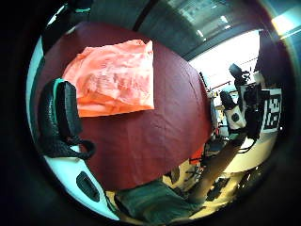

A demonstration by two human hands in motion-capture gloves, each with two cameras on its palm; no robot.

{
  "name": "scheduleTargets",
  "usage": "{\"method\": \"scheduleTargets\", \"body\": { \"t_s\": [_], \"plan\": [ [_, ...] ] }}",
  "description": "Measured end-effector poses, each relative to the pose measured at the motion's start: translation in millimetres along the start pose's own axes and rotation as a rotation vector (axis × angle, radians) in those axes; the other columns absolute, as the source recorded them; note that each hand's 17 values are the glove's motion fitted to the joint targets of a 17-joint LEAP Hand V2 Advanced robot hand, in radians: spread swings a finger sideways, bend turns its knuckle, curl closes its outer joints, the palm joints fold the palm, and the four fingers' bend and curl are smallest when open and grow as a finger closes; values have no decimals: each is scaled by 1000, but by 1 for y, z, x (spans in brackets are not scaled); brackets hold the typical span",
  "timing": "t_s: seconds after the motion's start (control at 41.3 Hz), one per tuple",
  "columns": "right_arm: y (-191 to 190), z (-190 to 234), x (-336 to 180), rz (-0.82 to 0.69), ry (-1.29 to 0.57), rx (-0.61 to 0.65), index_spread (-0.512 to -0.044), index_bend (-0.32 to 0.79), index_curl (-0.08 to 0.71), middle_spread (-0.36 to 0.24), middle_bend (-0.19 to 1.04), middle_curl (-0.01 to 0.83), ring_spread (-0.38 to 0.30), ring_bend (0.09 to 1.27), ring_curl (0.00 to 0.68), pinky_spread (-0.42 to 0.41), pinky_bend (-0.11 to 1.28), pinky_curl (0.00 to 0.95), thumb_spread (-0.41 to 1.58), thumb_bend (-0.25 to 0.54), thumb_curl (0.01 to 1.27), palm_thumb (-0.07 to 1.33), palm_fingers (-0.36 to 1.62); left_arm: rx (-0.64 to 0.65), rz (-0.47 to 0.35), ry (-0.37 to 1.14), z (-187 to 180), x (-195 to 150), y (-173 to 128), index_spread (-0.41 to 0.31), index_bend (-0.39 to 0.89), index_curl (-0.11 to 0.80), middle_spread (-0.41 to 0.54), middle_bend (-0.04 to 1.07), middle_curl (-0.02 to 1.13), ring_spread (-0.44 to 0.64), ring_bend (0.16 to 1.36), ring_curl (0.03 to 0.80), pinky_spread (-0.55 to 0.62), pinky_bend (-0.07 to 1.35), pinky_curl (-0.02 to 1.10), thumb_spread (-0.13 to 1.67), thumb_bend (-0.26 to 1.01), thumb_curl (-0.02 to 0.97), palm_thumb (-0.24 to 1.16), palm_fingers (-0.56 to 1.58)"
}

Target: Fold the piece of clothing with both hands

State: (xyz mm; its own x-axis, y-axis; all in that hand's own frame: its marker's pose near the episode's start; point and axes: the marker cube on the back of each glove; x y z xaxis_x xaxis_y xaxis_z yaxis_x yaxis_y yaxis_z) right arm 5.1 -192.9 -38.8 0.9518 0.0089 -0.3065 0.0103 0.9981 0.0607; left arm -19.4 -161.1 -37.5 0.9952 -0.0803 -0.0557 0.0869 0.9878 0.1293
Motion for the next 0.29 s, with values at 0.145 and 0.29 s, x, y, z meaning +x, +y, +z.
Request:
{"method": "scheduleTargets", "body": {
  "t_s": [0.145,0.29],
  "plan": [
    [11,-4,26,50,37,50,-318,159,309,-28,145,344,76,200,337,229,506,327,1356,-1,490,793,371,27,13,-8,-7,14,3,-115,131,344,-95,212,420,93,485,339,300,314,368,1531,193,379,703,484],
    [12,5,35,62,16,46,-322,160,316,-12,140,327,102,206,338,250,516,334,1391,-9,481,779,312,44,29,-15,11,17,-11,-115,126,338,-98,218,426,86,483,340,294,314,372,1534,189,377,698,487]
  ]
}}
